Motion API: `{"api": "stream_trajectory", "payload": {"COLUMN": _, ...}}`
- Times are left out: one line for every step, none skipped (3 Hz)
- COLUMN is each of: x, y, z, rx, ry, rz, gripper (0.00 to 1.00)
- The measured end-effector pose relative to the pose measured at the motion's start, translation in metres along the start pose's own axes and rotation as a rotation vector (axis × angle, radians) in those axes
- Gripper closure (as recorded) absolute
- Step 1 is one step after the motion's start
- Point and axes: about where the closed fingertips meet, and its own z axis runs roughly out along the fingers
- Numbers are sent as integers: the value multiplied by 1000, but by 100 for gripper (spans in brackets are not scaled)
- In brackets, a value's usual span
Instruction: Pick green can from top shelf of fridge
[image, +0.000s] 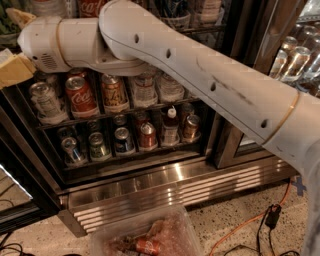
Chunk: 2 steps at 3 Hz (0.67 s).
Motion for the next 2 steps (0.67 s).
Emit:
{"api": "stream_trajectory", "payload": {"x": -2, "y": 4, "z": 12, "rx": -38, "ry": -14, "rz": 5, "gripper": 0}}
{"api": "stream_trajectory", "payload": {"x": -1, "y": 6, "z": 14, "rx": -49, "ry": -15, "rz": 12, "gripper": 0}}
